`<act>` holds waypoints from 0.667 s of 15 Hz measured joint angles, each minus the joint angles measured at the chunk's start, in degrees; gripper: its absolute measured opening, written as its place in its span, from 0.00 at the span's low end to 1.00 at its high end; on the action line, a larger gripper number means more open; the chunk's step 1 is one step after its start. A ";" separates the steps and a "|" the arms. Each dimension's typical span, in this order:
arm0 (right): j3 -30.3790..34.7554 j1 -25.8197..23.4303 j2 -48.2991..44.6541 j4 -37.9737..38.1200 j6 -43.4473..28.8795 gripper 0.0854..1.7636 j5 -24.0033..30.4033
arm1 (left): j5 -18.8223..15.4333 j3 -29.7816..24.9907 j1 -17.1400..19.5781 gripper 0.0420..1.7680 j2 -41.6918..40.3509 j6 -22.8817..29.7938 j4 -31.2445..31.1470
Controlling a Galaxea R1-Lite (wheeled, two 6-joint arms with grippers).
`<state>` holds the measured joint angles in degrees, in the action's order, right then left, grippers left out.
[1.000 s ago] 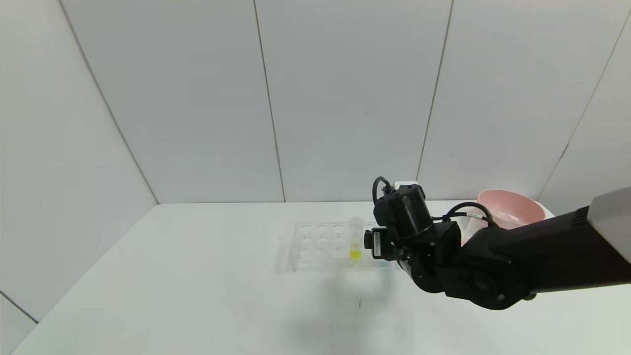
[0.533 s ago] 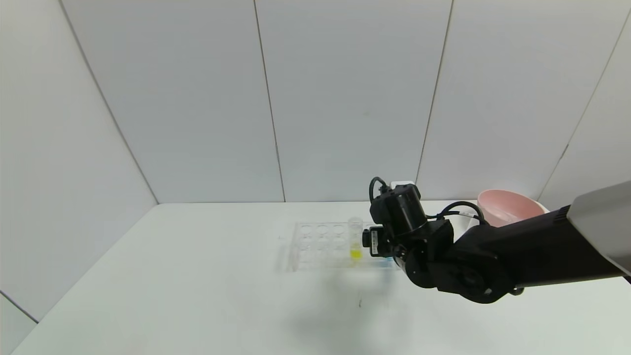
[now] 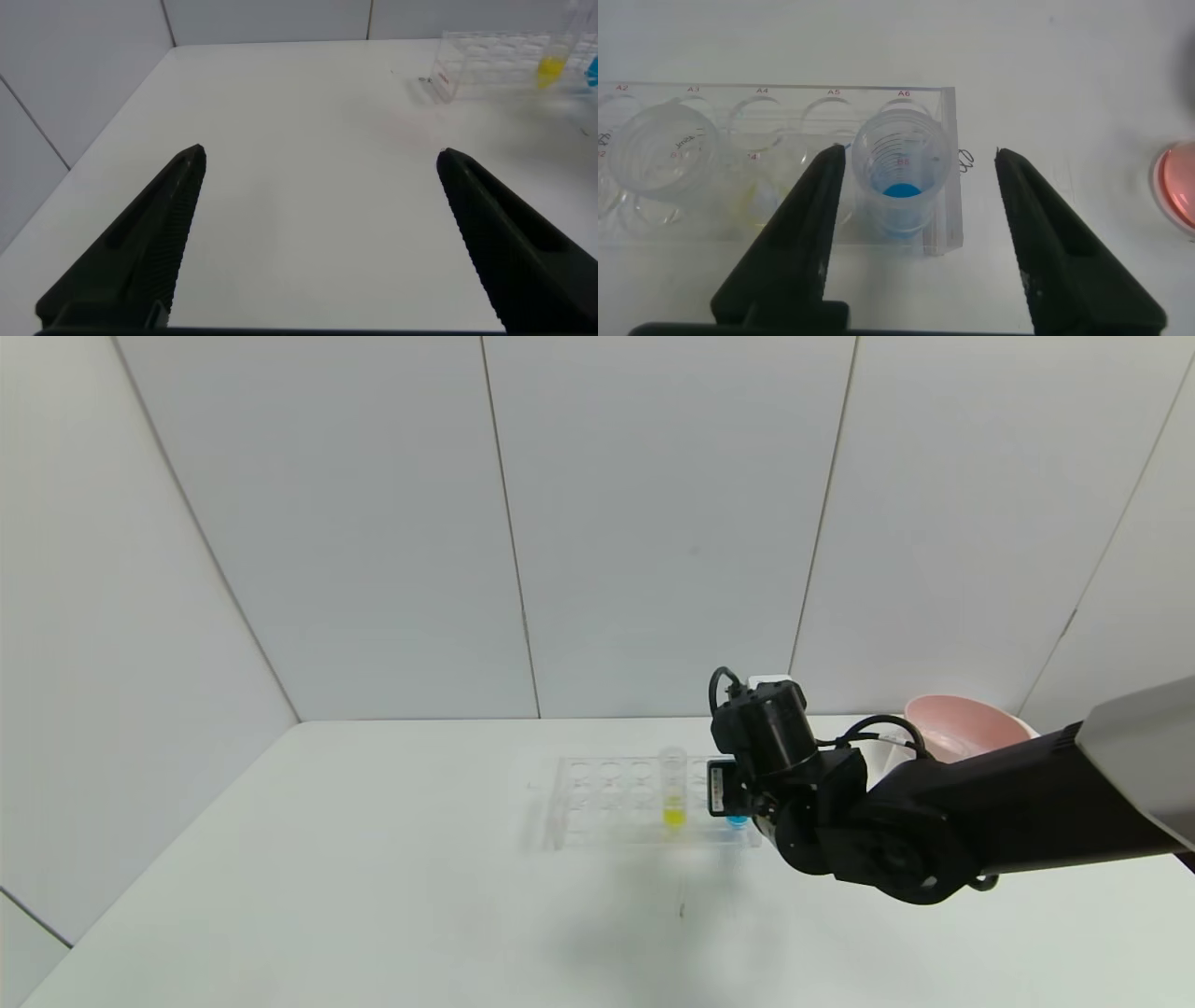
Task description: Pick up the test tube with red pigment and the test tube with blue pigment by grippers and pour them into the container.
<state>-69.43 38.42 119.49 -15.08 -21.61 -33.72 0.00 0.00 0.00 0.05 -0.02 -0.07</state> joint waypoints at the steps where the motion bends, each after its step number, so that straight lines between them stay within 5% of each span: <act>1: 0.11 0.22 -0.01 0.00 0.00 0.56 -0.02 | 0.00 0.00 0.00 1.00 0.00 0.00 0.00; 5: 0.07 0.55 -0.06 0.00 0.18 0.24 0.00 | 0.00 0.00 0.00 1.00 0.00 0.02 0.00; 10: 0.11 0.66 -0.04 0.00 0.22 0.24 -0.02 | 0.00 0.00 0.00 1.00 0.00 -0.02 0.00</act>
<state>-69.32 39.08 119.46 -15.08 -21.39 -33.74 0.00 0.00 0.00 0.05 -0.05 -0.07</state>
